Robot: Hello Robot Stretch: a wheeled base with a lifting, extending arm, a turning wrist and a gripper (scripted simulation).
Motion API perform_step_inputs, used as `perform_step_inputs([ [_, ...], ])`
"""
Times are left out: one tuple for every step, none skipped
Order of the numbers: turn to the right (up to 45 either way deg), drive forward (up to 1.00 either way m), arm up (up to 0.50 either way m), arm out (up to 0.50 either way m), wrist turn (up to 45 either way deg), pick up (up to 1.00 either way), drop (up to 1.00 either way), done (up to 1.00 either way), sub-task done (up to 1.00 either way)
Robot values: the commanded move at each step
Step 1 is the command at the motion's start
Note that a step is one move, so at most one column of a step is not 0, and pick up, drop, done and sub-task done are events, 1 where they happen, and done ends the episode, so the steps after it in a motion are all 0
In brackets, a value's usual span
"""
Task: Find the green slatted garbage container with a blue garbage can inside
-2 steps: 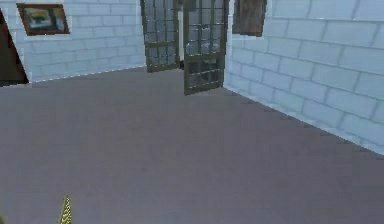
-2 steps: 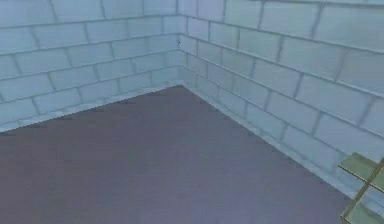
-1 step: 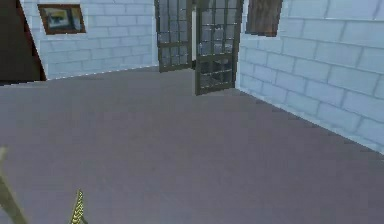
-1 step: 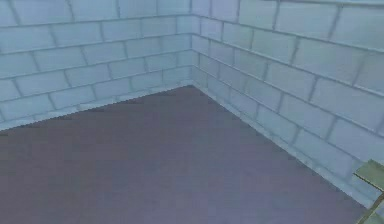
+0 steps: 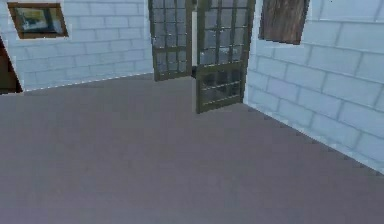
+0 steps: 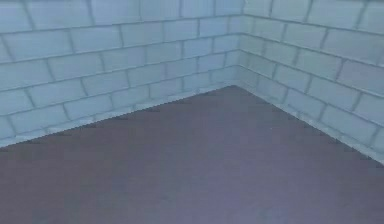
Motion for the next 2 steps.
perform_step_inputs([
  [-12.0, 0.00, 0.00, 0.00, 0.0, 0.00, 0.00, 0.00, 0.00],
  [0.0, 1.00, 0.00, 0.00, 0.0, 0.00, 0.00, 0.00, 0.00],
])
